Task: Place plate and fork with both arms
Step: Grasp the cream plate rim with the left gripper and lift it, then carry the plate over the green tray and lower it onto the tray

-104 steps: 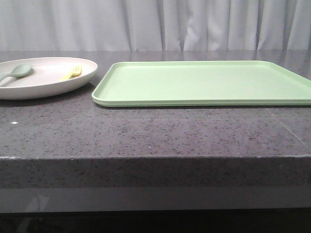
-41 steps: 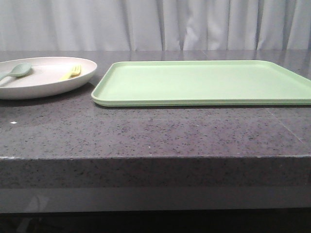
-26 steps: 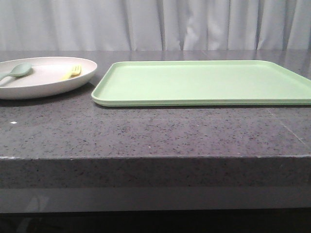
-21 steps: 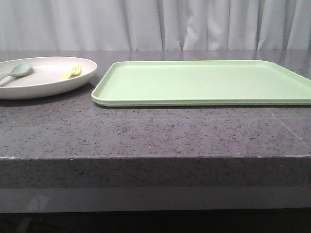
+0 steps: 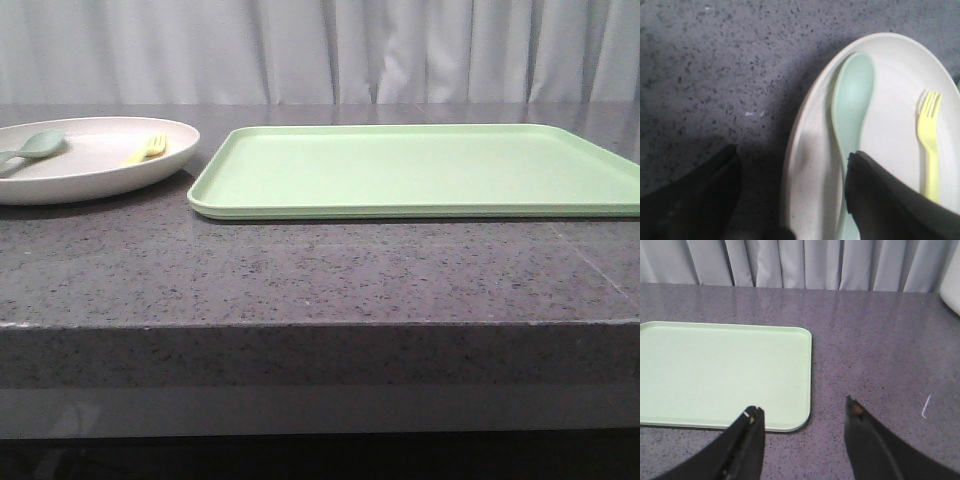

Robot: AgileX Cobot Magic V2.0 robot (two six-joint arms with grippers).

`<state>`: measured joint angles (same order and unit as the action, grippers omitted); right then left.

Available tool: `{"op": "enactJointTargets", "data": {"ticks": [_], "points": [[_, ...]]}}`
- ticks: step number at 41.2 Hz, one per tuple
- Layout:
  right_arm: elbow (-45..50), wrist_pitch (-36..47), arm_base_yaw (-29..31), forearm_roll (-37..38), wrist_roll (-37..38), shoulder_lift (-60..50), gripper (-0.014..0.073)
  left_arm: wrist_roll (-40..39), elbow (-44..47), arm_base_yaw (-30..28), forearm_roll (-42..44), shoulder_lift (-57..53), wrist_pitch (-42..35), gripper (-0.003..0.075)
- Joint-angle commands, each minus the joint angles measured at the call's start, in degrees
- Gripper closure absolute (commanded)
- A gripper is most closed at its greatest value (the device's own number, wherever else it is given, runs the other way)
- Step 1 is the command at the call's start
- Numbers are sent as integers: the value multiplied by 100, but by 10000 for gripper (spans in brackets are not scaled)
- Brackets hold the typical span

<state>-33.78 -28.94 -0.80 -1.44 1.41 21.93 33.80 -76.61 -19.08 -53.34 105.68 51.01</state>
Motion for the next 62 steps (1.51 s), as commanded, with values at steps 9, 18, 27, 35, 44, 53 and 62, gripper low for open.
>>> {"op": "enactJointTargets", "data": {"ticks": [9,18,27,35,44,53,62], "points": [[-181,435,-7,60,-27,85,197,29,-256,10,-297,-70,389,413],[-181,435,-7,60,-27,85,197,29,-277,10,-297,-70,478,600],[-181,435,-7,60,-27,85,197,29,-286,10,-297,-70,504,727],[-181,435,-7,60,-27,85,197,-146,-603,10,-380,-80,907,741],[-181,435,-7,60,-27,85,197,-1063,-1308,95,-371,-200,969,741],[-181,435,-7,60,-27,85,197,-2199,-2068,672,283,-244,604,741],[-181,435,-7,60,-27,85,197,-2835,-2504,1646,602,-244,176,741]]}}
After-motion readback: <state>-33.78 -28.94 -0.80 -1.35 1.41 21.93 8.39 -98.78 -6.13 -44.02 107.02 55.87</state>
